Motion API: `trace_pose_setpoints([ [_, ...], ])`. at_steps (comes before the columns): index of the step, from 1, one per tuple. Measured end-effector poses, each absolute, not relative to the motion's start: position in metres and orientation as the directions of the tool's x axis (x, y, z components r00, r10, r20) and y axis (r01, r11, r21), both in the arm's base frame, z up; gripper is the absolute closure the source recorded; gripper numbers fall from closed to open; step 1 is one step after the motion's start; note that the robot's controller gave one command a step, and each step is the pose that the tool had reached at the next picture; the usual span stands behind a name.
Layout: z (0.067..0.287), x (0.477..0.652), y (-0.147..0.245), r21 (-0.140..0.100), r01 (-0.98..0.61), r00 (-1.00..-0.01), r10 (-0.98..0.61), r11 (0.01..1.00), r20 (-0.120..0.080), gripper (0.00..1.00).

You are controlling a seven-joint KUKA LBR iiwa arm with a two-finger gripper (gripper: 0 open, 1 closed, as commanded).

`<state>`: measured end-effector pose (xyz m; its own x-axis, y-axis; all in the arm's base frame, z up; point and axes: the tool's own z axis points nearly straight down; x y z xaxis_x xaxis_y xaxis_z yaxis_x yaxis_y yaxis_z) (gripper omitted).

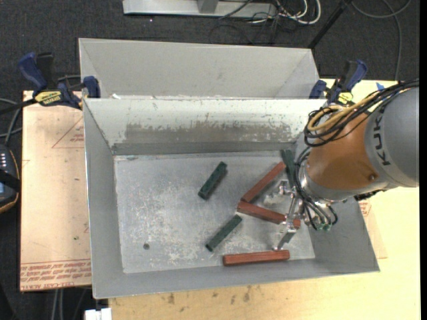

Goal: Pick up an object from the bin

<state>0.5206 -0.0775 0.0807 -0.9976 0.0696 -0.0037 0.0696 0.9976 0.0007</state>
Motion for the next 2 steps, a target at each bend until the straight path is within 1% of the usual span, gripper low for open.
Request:
trace_pose_setpoints([
  [1, 0.0781, 0.522, -0.077, 0.0, 0.068, -0.998, 0.068, 0.998, -0.008, 0.0],
  [2, 0.0763, 0.5188, -0.0715, 0.001, 0.183, -0.983, 0.183, 0.983, -0.013, 0.0],
])
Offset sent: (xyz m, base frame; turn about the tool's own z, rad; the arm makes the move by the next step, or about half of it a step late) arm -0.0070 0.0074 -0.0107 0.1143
